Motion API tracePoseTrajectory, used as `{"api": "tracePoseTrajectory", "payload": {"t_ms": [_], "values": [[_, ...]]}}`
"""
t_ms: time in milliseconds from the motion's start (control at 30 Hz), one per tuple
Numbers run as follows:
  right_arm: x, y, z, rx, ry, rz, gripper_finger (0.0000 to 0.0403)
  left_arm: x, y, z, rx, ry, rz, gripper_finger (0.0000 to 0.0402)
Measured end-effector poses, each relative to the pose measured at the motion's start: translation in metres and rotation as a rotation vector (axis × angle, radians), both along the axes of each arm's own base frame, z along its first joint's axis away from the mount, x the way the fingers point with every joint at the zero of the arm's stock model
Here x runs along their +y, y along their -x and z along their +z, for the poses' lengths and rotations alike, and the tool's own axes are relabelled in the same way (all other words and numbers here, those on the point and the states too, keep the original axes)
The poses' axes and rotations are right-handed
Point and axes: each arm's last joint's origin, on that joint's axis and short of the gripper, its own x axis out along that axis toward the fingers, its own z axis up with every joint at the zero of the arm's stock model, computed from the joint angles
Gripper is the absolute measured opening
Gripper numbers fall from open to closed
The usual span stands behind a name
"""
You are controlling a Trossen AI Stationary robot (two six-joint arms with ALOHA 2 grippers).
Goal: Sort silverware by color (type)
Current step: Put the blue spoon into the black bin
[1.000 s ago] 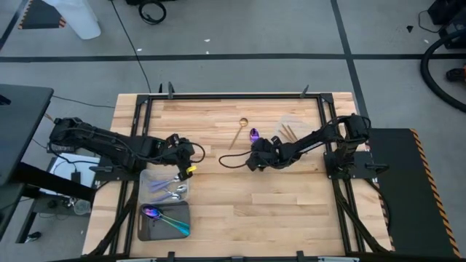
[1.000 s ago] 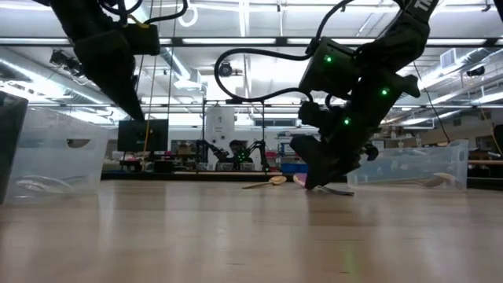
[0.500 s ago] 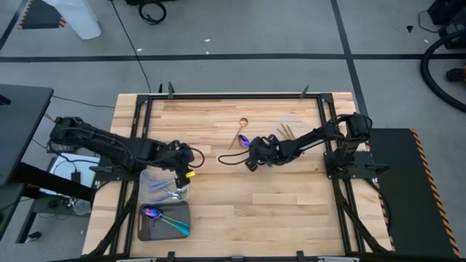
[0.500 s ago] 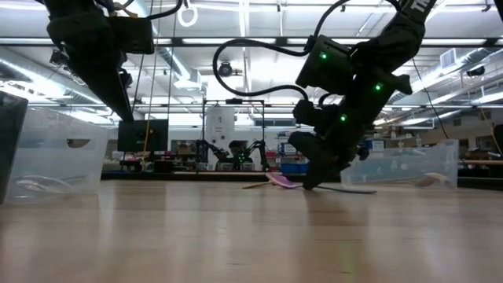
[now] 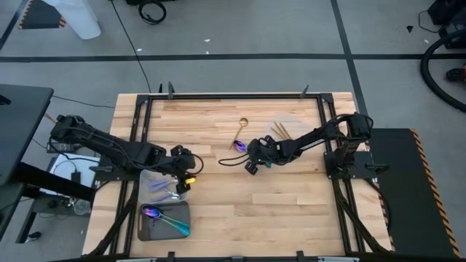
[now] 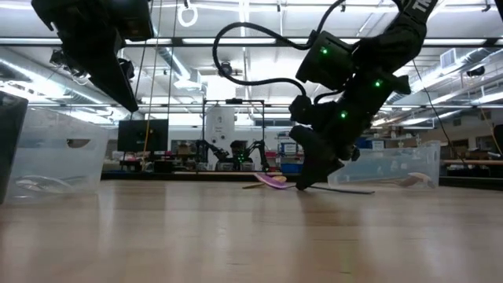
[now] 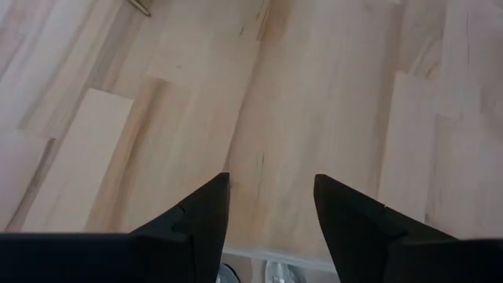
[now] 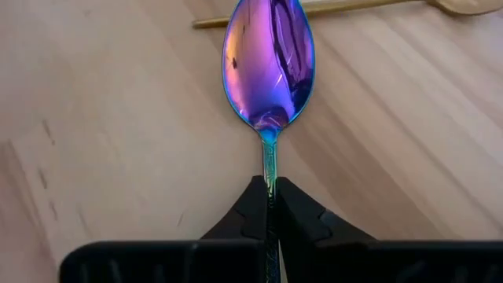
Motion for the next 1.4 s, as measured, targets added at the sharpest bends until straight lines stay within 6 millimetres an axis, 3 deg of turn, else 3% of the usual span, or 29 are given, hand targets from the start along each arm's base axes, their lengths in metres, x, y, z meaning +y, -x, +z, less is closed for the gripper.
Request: {"api": "tracePoseTrajectory", "payload": {"t_ms": [633, 1167, 1400], "values": [[0.009, 0.004, 0.029, -0.073, 0.028, 0.027, 0.0019, 0.001, 0.0, 0.0, -0.011, -0.033, 0.011, 0.0194], [0.021, -0.005, 0.037, -0.202, -0.203, 0.141, 0.0021, -0.002, -0.012, 0.006, -0.092, -0.314, -0.32, 0.0194], [0.031, -0.01, 0.044, -0.223, -0.19, 0.138, 0.0021, -0.003, -0.019, 0.004, -0.123, -0.37, -0.307, 0.0194]]}}
